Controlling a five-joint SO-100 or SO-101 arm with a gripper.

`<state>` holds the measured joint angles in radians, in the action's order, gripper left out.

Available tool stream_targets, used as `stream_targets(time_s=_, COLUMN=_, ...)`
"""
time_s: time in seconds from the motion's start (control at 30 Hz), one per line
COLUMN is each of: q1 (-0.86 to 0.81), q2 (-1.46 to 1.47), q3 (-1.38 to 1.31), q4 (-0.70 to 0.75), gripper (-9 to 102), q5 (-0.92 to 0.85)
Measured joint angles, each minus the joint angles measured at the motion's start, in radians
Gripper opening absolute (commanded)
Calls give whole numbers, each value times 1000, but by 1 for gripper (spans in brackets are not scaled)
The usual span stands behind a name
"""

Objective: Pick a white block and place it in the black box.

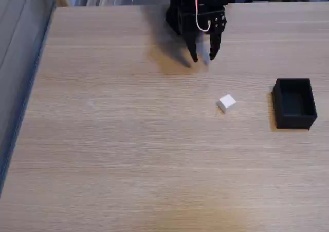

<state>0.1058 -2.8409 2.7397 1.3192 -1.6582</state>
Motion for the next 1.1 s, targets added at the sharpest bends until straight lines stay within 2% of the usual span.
stream_targets(time_s=0.53, q1=25, q2=299, q3=-97, q4=-204, gripper=25, q5=-106)
stream_targets(time_s=1.1, q1=84, q2=612, q3=-287, q4=-364, gripper=25, q5=-38)
